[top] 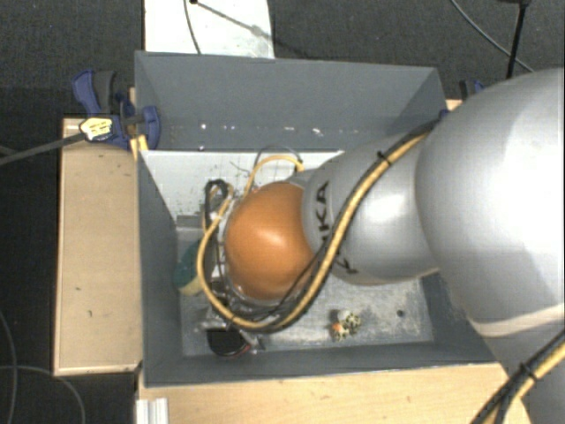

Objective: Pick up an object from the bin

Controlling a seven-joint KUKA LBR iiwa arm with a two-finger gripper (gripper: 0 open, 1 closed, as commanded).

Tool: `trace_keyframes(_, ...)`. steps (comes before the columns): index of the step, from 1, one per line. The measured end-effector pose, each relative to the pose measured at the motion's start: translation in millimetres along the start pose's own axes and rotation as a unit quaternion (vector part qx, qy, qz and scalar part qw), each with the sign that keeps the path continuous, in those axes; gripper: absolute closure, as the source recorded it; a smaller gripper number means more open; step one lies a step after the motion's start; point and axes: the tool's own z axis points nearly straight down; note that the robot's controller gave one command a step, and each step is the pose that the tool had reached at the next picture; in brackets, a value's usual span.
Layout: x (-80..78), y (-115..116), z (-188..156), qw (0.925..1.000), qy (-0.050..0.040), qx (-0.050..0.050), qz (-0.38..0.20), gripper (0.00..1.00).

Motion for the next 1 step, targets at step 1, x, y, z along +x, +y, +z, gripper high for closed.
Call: trace_keyframes(1, -2.1, -1.3, -89.0, 1.0000, -0.0023, 0.004, 0.004, 1.00)
